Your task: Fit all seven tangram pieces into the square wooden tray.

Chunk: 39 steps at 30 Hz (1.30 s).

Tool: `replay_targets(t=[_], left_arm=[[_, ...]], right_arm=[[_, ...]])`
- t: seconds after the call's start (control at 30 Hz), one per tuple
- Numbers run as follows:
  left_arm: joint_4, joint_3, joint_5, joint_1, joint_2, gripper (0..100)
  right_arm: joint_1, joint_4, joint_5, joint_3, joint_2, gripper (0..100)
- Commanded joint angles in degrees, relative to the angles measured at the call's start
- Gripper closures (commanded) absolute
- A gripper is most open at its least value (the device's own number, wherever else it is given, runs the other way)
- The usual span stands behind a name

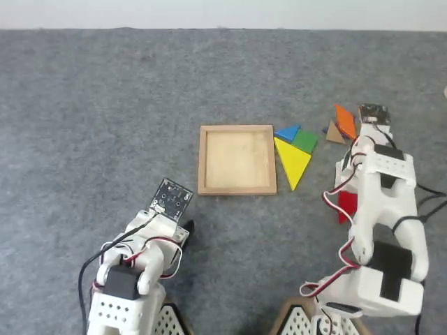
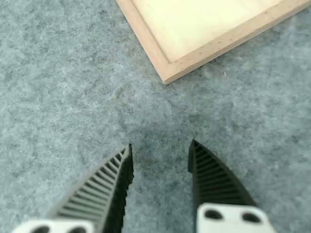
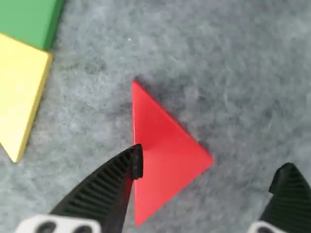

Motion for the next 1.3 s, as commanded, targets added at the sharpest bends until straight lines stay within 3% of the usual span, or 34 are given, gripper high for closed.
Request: replay_targets(t=[0.0,0.17,0.37,0.7,1.27], left_arm=[[0.35,-0.75,0.44,0.35,-1.14,82],[0.35,-0.75,0.44,0.35,-1.14,82],[0.35,-0.75,0.44,0.35,-1.14,82],[0.35,-0.75,0.44,0.35,-1.14,82],[0.35,-0.75,0.44,0.35,-1.14,82]], right_arm=[[-1.10,0.31,-2.64,3.34,-4.62,59.6],[-5.05,-3.82,-5.36,6.42,-5.67,59.7],[-4.97,-10.59,-5.45,5.27,-3.30,59.7],[-3.91,-2.86,-4.22,-8.18,10.68,59.7],[-3.56,2.42,-3.08,-8.09,11.65,59.7]])
